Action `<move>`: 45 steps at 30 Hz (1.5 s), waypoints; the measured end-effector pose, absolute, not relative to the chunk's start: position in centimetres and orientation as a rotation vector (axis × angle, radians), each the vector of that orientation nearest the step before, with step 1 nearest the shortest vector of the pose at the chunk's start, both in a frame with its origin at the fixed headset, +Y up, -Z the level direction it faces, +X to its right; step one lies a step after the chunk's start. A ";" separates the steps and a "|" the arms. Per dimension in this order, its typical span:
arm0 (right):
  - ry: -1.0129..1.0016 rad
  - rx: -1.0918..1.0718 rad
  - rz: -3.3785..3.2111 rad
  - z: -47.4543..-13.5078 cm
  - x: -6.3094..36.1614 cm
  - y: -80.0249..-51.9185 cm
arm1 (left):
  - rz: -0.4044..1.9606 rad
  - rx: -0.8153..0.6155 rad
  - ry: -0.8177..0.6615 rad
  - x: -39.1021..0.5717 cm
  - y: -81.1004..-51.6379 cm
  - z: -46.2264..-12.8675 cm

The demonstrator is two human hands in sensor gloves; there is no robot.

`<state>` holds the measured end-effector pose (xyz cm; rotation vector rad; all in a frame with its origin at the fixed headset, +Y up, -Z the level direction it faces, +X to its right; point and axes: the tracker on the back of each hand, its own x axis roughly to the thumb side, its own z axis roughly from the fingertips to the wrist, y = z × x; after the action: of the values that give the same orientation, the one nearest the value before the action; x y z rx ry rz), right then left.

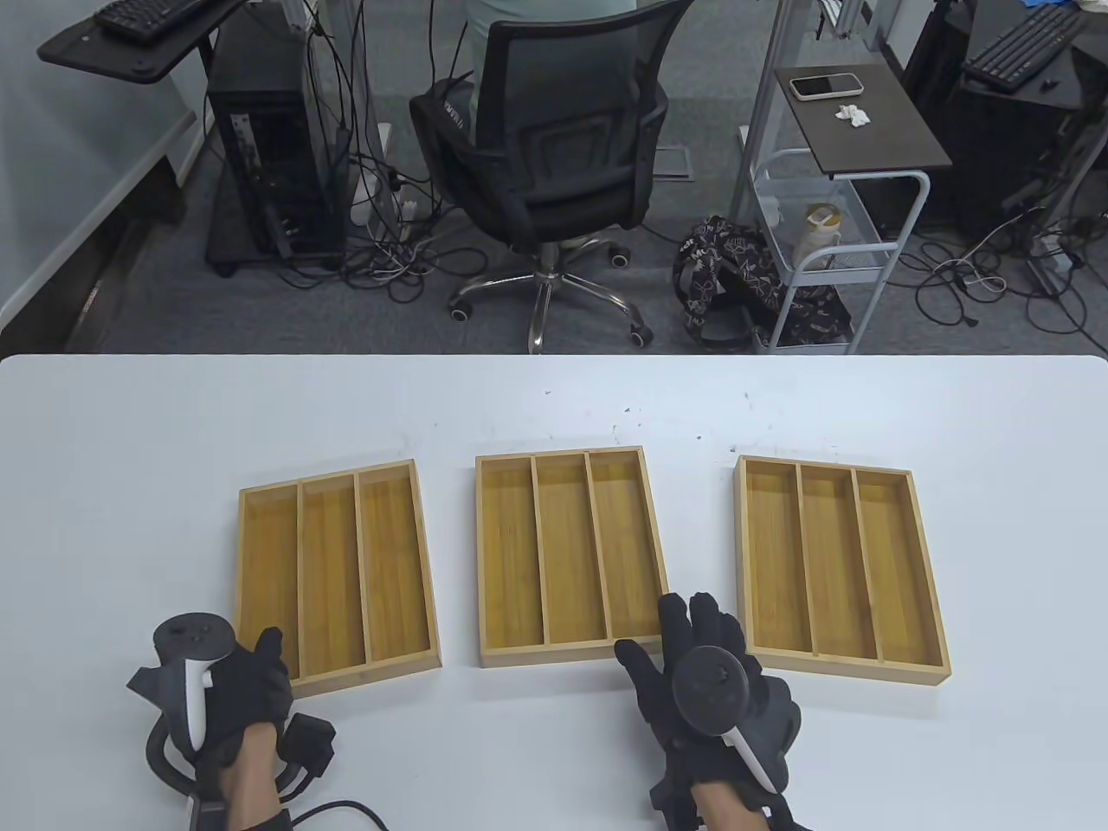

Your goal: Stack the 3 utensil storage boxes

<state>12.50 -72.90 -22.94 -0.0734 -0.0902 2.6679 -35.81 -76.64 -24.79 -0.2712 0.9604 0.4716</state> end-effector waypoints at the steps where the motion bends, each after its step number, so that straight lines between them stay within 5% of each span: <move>1: -0.084 -0.075 2.668 -23.0 12.5 -72.9 | 0.411 -0.256 0.965 -36.0 -76.7 -25.0; 16: -0.099 -0.072 2.659 -22.9 12.5 -72.9 | 0.457 -0.287 0.829 -36.6 -77.3 -25.3; 27: -0.160 -0.070 2.590 -22.4 12.7 -72.0 | 0.521 -0.054 0.753 -35.0 -74.2 -24.1; 37: -0.253 0.053 2.467 -20.7 10.5 -70.0 | 0.388 0.144 0.480 -26.8 -68.7 -22.3; 45: -0.153 -0.054 2.523 -21.1 9.7 -71.0 | 0.275 0.225 0.302 -20.0 -66.8 -20.7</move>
<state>9.70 -70.98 -21.15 -0.0537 -0.1534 2.5233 -20.00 -66.81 -20.69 0.2251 0.3022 0.2755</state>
